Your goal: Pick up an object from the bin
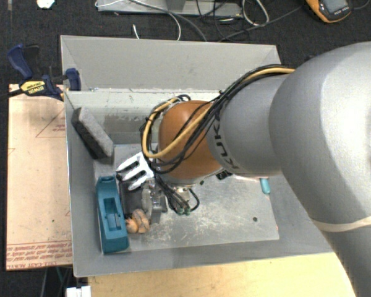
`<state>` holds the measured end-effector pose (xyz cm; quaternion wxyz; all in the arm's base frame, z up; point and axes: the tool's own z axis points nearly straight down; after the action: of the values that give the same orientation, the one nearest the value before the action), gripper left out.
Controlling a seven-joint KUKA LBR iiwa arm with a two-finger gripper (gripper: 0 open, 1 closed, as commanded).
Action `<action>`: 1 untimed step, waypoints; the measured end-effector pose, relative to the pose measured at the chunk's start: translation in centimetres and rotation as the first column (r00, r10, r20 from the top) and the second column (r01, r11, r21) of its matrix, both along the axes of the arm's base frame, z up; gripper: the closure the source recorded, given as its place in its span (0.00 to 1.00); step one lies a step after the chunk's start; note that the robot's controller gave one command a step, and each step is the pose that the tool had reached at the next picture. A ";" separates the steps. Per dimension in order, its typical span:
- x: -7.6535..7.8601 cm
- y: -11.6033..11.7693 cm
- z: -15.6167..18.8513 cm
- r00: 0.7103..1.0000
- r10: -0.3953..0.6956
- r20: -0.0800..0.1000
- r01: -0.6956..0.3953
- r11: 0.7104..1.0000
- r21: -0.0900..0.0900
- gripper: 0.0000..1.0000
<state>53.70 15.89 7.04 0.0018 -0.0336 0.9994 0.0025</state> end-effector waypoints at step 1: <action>0.0 0.0 0.0 1.000 0.000 0.000 0.000 1.000 0.000 1.00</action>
Offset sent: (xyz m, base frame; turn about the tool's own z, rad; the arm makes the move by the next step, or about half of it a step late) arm 0.0038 0.0117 0.0196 -0.0384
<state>53.70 15.89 7.04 0.0018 -0.0336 0.9994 0.0025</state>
